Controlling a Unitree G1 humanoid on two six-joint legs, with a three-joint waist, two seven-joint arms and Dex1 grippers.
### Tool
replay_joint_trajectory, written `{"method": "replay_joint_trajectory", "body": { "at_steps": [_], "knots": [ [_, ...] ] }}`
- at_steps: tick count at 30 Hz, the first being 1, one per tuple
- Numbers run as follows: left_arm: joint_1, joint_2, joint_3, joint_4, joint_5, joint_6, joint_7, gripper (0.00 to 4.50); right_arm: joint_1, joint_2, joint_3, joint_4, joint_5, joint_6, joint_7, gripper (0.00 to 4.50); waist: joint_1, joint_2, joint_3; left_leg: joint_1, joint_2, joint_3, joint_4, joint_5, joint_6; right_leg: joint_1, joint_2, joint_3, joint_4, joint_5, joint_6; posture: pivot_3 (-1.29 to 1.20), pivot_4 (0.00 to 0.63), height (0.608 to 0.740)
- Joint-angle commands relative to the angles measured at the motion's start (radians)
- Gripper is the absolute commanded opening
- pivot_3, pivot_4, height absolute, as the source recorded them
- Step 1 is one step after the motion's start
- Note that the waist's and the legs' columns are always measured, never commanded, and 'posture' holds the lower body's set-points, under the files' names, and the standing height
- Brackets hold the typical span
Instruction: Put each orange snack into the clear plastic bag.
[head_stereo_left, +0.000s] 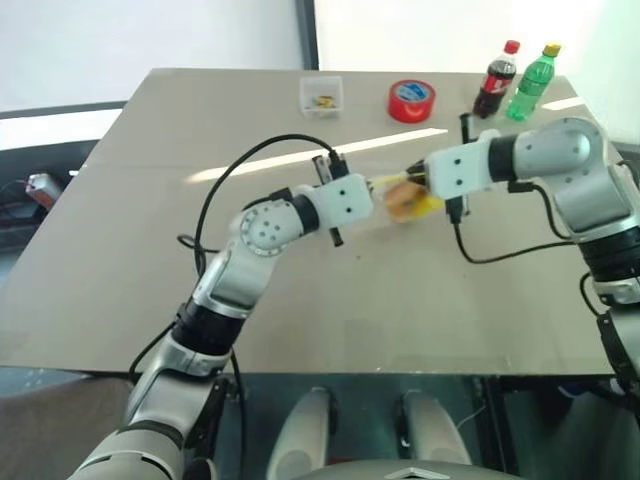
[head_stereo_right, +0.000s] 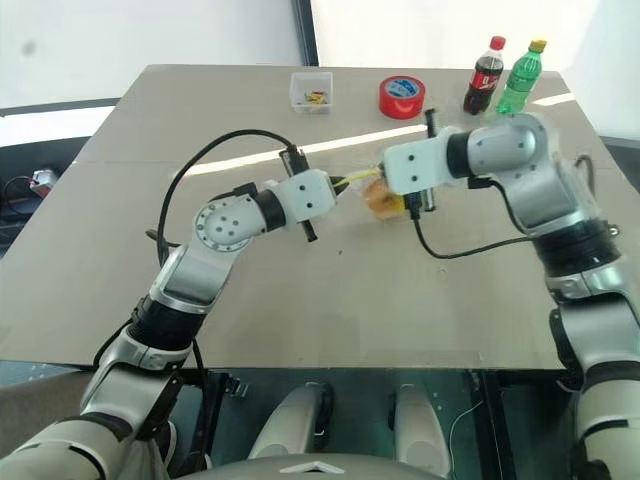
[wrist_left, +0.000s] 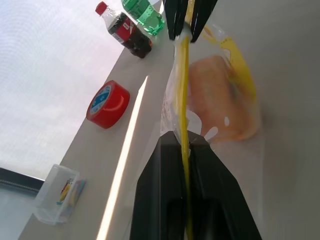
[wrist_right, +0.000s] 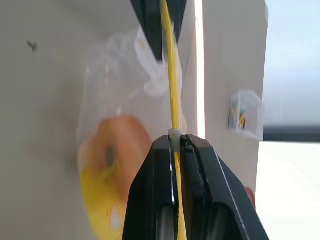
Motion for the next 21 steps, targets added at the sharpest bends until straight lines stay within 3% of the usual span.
{"method": "replay_joint_trajectory", "body": {
  "at_steps": [1,11,17,21],
  "knots": [
    [0.000,0.014,0.022,-0.016,0.001,-0.017,0.007,0.00,0.002,-0.072,-0.064,0.033,-0.033,-0.008,-0.030,0.22,0.000,0.000,0.000,0.000,0.000,0.000,0.000,0.000,0.000,0.000,0.000,0.000,0.000,0.000,0.000,0.00,0.150,0.740],
    [-0.015,0.010,0.018,0.017,-0.006,-0.040,0.004,0.00,-0.020,-0.133,-0.070,0.126,-0.130,-0.008,-0.142,0.22,-0.001,0.000,0.000,0.000,0.000,0.001,0.000,0.000,0.000,0.000,0.000,0.001,0.000,0.000,0.000,0.00,0.150,0.740],
    [-0.238,-0.048,0.069,0.318,0.055,-0.130,0.223,0.00,-0.110,-0.047,-0.095,0.195,-0.178,-0.009,-0.349,0.22,-0.001,0.000,0.000,0.000,0.000,0.001,0.001,0.000,0.000,0.000,0.000,0.000,0.001,0.000,0.000,0.00,0.150,0.740],
    [-0.350,-0.063,0.122,0.411,-0.004,-0.185,0.262,0.00,-0.117,-0.063,-0.121,0.187,-0.159,0.039,-0.349,0.22,-0.001,0.000,0.000,-0.003,-0.001,0.000,0.001,0.000,0.000,-0.003,0.000,0.000,0.000,0.000,0.000,0.00,0.150,0.740]
  ]
}}
